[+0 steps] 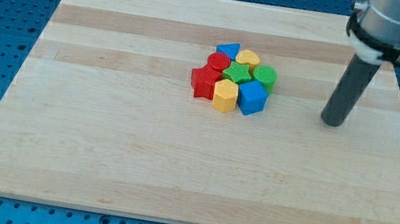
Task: Push the green circle into the green star
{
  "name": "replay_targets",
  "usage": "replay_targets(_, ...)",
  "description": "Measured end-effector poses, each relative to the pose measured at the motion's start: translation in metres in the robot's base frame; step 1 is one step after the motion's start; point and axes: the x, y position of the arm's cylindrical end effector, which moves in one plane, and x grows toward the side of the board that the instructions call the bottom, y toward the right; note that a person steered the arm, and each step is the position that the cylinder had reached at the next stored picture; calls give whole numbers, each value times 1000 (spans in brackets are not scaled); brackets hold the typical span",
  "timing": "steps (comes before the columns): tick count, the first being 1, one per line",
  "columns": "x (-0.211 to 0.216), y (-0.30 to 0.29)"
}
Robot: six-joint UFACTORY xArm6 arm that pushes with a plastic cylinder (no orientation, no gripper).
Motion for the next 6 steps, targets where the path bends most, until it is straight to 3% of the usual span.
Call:
replay_targets(2,-50,-57)
replay_targets(4,-54,-81)
replay_targets(6,-53,-144)
